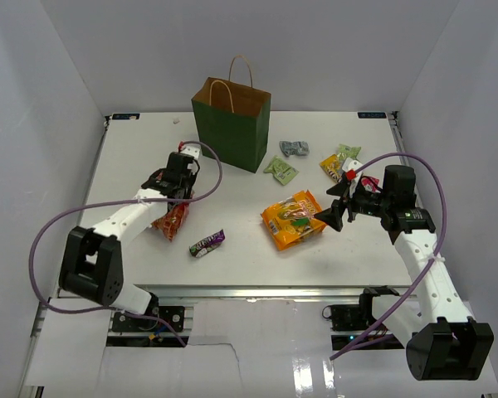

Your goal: Place the snacks into the paper bag

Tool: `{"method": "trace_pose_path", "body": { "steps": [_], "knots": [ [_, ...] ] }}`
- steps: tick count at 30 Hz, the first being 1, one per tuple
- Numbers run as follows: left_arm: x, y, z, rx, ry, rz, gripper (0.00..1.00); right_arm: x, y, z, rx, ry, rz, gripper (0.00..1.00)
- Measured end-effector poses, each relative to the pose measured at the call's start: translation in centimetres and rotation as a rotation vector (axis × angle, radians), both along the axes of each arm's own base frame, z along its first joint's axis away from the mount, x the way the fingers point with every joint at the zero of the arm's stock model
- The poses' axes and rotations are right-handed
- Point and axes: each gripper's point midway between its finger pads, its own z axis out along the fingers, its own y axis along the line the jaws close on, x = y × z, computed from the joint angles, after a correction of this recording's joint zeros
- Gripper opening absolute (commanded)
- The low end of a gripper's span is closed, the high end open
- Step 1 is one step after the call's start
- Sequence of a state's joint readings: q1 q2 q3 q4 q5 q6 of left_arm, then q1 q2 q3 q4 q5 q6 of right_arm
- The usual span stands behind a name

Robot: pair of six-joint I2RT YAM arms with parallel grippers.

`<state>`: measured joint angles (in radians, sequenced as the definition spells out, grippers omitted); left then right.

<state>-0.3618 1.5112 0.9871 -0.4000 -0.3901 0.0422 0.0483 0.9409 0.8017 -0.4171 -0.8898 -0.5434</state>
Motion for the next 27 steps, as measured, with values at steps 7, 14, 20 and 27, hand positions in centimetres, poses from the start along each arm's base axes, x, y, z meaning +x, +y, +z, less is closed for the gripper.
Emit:
{"method": "trace_pose_path", "body": {
  "steps": [7,14,20,27],
  "knots": [
    [-0.9,-2.4,5.3,-0.380,-0.144,-0.015,0.00,0.1,0.0,-0.3,-0.001,0.011,0.000,0.90],
    [-1.1,-2.7,4.7,-0.707,-0.121,0.044,0.00,0.1,0.0,-0.3,-0.001,0.013,0.000,0.90],
    [-1.4,-4.9,7.6,-0.927,-0.141,0.026,0.00,0.2,0.0,-0.4,-0.003,0.015,-0.003,0.90],
    [-1.4,-6.6,13.5,-1.128,-0.246,-0.017,0.00,0.1,0.0,-0.8,-0.004,0.025,-0.004,0.90]
  ]
}}
